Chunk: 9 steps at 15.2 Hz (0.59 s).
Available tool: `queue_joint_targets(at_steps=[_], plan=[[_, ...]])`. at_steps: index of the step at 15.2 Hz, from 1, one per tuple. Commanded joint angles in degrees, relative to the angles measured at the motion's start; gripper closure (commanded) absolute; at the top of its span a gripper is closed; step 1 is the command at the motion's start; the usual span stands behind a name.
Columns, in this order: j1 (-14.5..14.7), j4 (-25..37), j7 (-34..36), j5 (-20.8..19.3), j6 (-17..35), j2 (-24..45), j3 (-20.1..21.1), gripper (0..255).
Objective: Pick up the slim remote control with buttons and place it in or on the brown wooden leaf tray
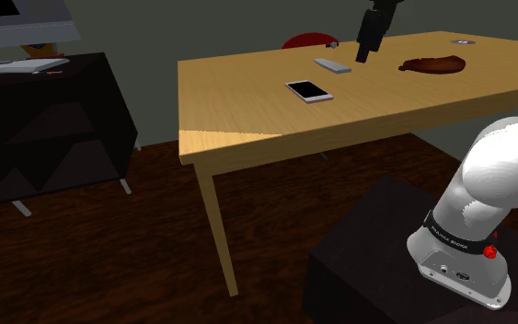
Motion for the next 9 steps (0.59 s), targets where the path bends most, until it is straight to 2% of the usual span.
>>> queue_joint_targets(at_steps=[1,9], plan=[[0.0,0.0,0.0,0.0,0.0,0.0,0.0,0],[-3.8,9.2,2.1,-1.2,5.7,16.6,-3.8,0]])
